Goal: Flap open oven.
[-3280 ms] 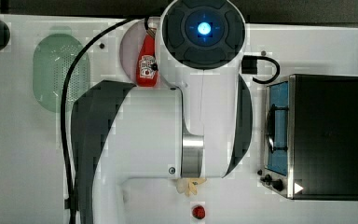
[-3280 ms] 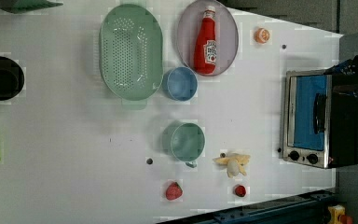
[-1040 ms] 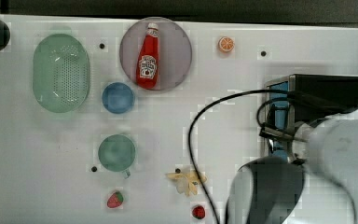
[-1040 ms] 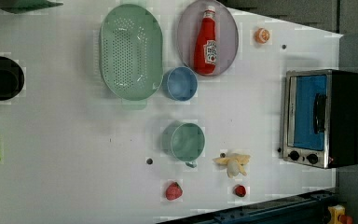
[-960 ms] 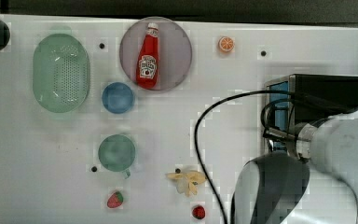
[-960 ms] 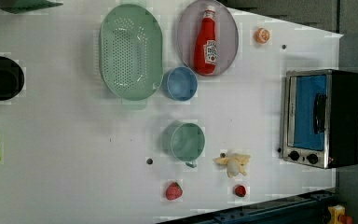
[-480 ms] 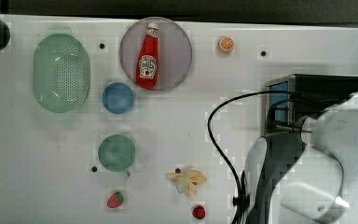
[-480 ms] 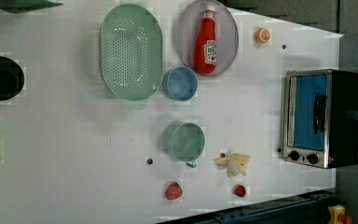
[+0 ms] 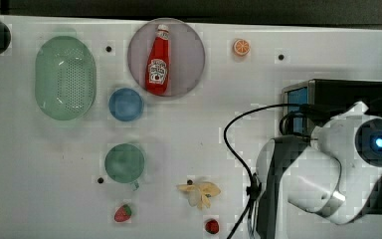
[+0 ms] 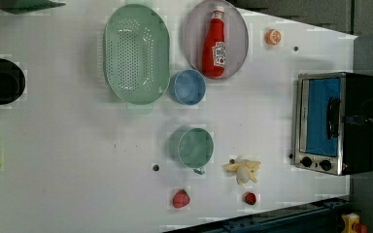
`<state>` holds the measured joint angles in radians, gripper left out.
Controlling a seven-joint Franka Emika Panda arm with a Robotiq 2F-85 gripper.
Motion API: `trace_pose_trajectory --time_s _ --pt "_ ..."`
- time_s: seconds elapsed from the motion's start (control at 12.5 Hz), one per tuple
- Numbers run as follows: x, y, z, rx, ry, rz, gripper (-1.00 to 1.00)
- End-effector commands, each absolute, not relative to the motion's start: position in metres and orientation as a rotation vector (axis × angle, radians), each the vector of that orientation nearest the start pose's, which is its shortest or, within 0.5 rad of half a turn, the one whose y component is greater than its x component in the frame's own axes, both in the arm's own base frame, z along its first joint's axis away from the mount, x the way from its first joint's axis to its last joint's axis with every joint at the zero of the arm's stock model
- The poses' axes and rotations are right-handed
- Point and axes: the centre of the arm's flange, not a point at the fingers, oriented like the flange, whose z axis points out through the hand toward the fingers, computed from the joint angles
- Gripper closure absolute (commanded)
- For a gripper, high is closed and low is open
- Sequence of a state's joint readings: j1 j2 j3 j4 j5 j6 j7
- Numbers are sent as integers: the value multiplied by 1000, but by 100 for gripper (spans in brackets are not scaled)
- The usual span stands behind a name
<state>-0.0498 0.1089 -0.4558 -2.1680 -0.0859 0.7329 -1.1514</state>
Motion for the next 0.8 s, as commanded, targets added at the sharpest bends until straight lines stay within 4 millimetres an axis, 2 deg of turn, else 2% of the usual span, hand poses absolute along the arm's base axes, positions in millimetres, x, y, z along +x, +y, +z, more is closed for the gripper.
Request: trace_pose_trajectory --time_s 0.08,0.32,0.48,0.8 --pt "485 -268 341 -3272 60 13 65" --pt "490 -268 320 -3290 43 20 65" --pt "493 -258 311 -3284 20 44 65" --pt "503 -229 306 -3351 -13 97 65"
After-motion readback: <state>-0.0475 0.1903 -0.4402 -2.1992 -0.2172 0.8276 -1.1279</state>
